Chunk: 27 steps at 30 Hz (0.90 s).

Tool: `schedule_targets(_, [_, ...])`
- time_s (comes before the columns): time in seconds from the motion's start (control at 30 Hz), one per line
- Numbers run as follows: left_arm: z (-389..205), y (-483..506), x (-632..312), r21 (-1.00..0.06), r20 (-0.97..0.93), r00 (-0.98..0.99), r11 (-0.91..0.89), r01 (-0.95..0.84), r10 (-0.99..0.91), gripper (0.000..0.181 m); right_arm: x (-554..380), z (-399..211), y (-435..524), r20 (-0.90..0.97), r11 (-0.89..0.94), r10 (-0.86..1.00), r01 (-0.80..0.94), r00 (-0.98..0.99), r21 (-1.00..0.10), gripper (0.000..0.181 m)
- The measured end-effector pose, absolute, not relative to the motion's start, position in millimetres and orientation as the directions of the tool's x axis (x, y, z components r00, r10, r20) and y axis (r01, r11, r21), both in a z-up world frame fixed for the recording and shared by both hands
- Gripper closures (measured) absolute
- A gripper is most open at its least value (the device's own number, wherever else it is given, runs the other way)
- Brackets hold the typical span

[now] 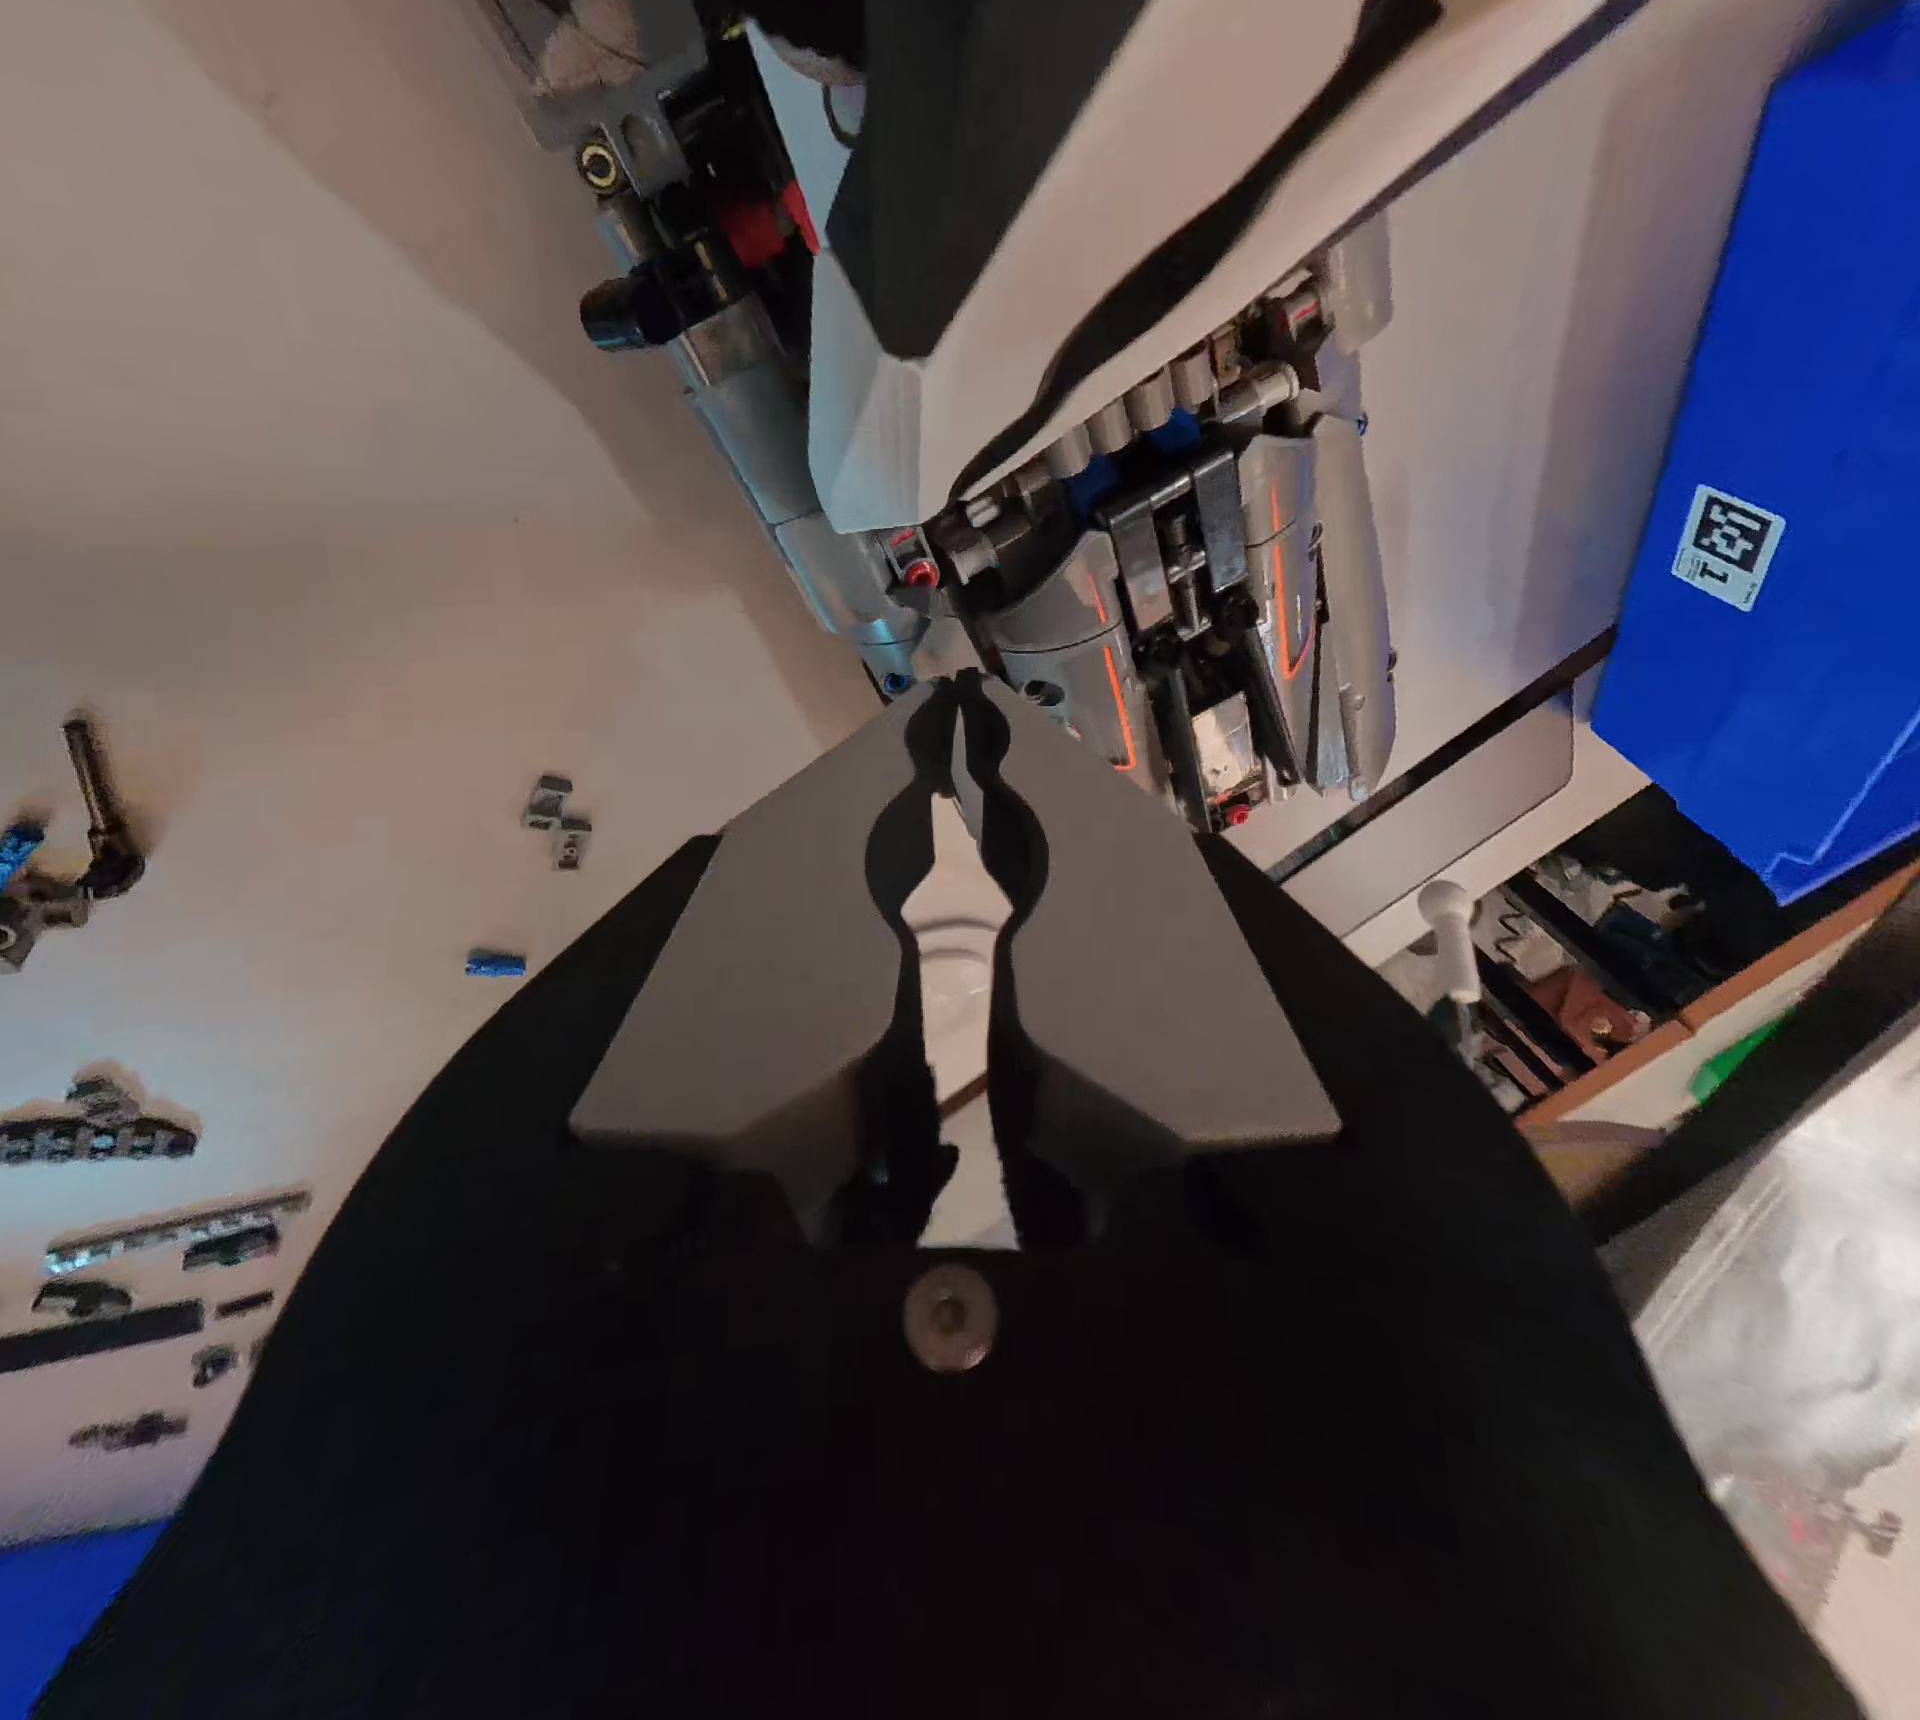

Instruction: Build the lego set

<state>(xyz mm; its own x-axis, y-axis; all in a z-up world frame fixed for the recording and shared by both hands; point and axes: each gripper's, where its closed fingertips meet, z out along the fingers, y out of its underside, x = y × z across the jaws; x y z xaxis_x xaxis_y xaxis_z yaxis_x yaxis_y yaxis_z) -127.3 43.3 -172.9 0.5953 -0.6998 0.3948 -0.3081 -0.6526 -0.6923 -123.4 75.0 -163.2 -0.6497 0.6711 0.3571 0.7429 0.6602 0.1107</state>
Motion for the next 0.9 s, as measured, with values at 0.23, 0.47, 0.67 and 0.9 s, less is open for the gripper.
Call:
schedule_targets(0.23, [-173.1,43.6,-127.2,-0.694,0.389,0.598,-0.65,-0.311,-0.701,0.181,-121.5,-172.0,75.8,0.395,0.633,0.702,0.773,-0.592,0.033,0.181])
schedule_targets(0.47, [-173.2,43.8,-127.2,-0.694,0.388,0.599,-0.65,-0.31,-0.701,0.181,-124.6,-172.2,74.7,0.423,0.63,0.714,0.776,-0.558,-0.039,0.181])
schedule_targets(0.67, [-173.5,43.5,-127.2,-0.694,0.385,0.599,-0.648,-0.314,-0.702,0.181,-131.5,-171.3,70.8,0.433,0.636,0.713,0.769,-0.551,-0.069,0.181])
schedule_targets(0.9, [-173.4,43.5,-127.2,-0.694,0.386,0.598,-0.648,-0.313,-0.702,0.181,-132.9,-170.8,70.2,0.432,0.634,0.718,0.769,-0.545,-0.084,0.181])
